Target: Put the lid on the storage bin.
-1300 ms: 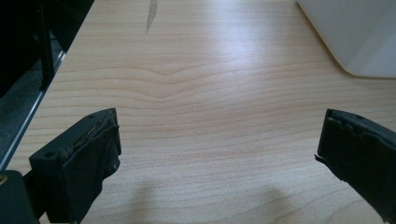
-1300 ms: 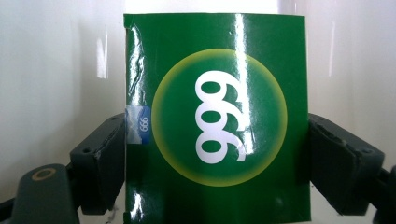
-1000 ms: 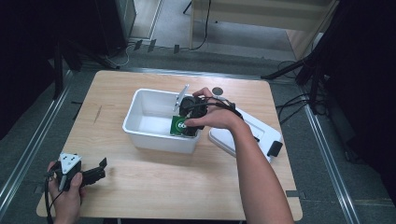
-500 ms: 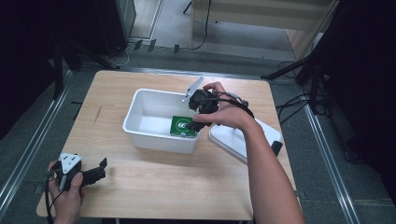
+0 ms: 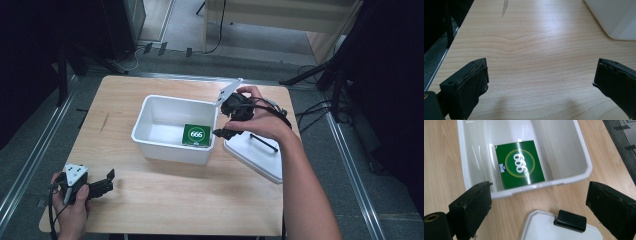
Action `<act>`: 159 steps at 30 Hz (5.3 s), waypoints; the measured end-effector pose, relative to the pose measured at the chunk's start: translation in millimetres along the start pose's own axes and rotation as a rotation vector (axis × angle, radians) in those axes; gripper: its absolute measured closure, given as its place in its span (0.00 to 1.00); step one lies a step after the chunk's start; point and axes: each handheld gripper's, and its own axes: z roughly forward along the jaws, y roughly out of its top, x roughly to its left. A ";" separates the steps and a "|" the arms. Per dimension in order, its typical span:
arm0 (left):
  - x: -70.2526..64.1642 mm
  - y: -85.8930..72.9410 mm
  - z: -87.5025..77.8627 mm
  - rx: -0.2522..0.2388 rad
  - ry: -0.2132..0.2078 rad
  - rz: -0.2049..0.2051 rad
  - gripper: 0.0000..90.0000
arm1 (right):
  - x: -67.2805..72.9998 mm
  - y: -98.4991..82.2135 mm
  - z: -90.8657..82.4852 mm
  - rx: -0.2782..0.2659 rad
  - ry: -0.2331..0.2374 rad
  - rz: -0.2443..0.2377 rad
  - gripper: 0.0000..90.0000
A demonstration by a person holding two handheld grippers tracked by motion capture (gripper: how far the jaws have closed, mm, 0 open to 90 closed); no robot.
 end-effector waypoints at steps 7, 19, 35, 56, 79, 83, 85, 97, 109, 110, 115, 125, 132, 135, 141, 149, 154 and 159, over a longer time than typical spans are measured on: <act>0.2 -0.1 -0.4 -0.001 0.000 0.002 0.00 | -5.8 -19.5 -12.0 0.002 -0.023 0.034 0.06; -0.7 0.5 0.5 0.004 0.002 0.006 0.00 | -11.1 -48.4 -23.1 0.018 -0.058 0.087 0.08; -1.7 0.6 0.9 0.004 0.004 0.010 0.00 | -17.0 -81.5 -26.4 0.082 -0.151 0.171 0.39; -1.5 0.6 1.1 0.005 0.003 0.008 0.00 | -27.3 -124.3 3.2 0.209 -0.133 0.261 0.69; -1.1 0.6 0.9 0.007 0.002 0.009 0.00 | -28.8 -160.6 18.4 0.263 -0.183 0.188 0.95; -1.4 0.6 1.0 0.006 0.003 0.008 0.00 | -32.5 -156.8 6.5 0.221 -0.186 0.188 0.95; -1.4 0.5 1.0 0.004 0.004 0.009 0.00 | -34.6 -151.9 -2.4 0.202 -0.186 0.181 0.95; -0.9 0.7 0.7 0.005 0.003 0.010 0.00 | -42.8 -105.9 -41.8 0.164 -0.214 0.102 0.95; -1.0 0.6 0.8 0.003 0.001 0.002 0.00 | -46.2 -64.9 -69.7 0.165 -0.262 0.055 0.95; -1.0 0.6 0.8 0.002 0.002 0.004 0.00 | -46.5 -63.7 -71.6 0.164 -0.264 0.054 0.95; -0.9 0.6 0.9 0.002 0.003 0.007 0.00 | -47.7 -57.4 -83.3 0.146 -0.275 0.048 0.95; -1.2 0.7 0.9 0.003 0.003 0.006 0.00 | -47.7 -51.5 -99.1 0.120 -0.271 0.051 0.95; -1.3 0.7 1.0 0.003 0.003 0.005 0.00 | -48.9 -50.5 -106.0 0.107 -0.268 0.053 0.95; -1.2 0.7 1.0 0.004 0.003 0.006 0.00 | -48.8 -50.4 -108.6 0.100 -0.266 0.057 0.95; -1.4 0.7 1.2 0.004 0.005 0.006 0.00 | -45.9 -46.2 -110.2 0.082 -0.245 0.055 0.95; -1.2 0.7 1.0 0.004 0.004 0.006 0.00 | -39.2 -32.5 -99.1 0.082 -0.211 0.024 0.95; -0.8 0.8 1.1 0.004 0.002 0.003 0.00 | -34.4 -20.1 -92.0 0.063 -0.188 0.004 0.95; -0.7 0.8 1.1 0.003 0.001 0.003 0.00 | -30.5 -8.1 -81.8 0.049 -0.159 -0.005 0.95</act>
